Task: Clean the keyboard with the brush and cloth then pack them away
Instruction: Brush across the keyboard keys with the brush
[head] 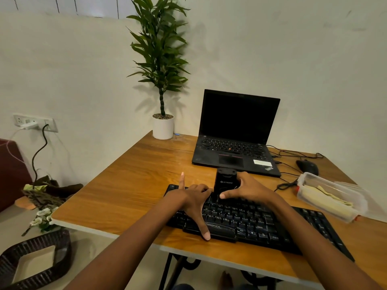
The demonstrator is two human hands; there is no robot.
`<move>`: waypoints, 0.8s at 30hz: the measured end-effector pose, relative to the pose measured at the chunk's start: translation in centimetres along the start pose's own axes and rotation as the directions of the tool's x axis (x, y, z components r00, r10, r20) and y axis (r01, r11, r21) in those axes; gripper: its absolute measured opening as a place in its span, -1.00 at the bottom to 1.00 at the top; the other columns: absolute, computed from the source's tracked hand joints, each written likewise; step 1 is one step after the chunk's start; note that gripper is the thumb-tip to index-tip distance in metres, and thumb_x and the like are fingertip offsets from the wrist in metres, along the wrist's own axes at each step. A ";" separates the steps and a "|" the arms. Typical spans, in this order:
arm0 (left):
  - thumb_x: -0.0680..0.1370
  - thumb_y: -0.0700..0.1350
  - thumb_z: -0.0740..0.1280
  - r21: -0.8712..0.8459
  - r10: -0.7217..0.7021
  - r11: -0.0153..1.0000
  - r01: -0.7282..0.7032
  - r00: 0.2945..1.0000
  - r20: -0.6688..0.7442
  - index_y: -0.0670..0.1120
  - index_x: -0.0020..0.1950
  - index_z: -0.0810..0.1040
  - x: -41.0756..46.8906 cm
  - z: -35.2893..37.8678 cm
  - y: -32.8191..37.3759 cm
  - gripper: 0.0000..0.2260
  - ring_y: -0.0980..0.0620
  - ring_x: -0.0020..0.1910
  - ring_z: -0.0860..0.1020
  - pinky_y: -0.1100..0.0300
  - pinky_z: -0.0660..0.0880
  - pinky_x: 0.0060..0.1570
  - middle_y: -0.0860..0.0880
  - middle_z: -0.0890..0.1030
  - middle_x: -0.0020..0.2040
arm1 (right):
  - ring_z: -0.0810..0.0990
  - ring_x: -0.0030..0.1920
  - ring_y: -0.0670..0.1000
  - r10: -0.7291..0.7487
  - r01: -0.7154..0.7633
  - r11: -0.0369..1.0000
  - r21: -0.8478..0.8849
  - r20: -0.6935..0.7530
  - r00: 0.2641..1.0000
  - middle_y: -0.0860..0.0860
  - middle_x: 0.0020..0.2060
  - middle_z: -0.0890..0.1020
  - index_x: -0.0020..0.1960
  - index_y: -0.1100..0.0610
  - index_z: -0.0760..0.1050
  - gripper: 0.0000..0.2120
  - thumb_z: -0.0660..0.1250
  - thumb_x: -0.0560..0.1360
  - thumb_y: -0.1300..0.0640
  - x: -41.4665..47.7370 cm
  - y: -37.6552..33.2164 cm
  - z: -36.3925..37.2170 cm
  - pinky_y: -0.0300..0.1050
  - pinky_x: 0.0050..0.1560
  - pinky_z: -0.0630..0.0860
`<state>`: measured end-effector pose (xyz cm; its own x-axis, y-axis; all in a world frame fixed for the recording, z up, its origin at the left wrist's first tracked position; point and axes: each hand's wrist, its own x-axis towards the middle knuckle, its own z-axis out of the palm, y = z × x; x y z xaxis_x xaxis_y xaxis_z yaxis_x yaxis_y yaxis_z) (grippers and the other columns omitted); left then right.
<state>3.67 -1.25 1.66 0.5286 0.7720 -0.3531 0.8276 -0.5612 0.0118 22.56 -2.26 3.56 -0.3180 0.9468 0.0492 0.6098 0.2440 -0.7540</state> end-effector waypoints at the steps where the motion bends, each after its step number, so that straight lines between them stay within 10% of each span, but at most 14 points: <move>1: 0.27 0.37 0.41 0.008 -0.002 1.000 0.002 1.000 0.006 -0.02 0.54 -0.23 0.0 0.0 0.0 0.13 -0.05 0.53 -0.18 -0.39 -0.52 0.18 -0.01 -0.13 0.56 | 0.50 -0.02 -0.25 0.006 -0.006 1.000 0.008 0.017 1.000 -0.24 -0.05 0.52 0.12 -0.01 0.43 -0.58 0.51 0.33 0.14 0.0 0.0 0.0 -0.48 -0.16 0.35; 24: 0.31 0.35 0.40 0.174 -0.076 0.983 0.060 0.993 0.087 0.01 0.52 -0.33 0.2 -1.7 2.1 0.12 -0.16 0.52 -0.04 -0.42 -0.48 0.18 -0.12 -0.08 0.54 | 0.52 -0.04 -0.19 0.051 -0.050 0.999 0.017 -0.029 0.998 -0.16 -0.03 0.54 0.04 -0.12 0.38 -0.59 0.51 0.32 0.11 -0.9 0.8 -1.1 -0.34 -0.14 0.46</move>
<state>5.85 -1.74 3.24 0.4458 0.7835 -0.4328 0.8122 -0.5574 -0.1724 24.14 -2.67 3.59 -0.2658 0.9636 0.0295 0.6126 0.1924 -0.7666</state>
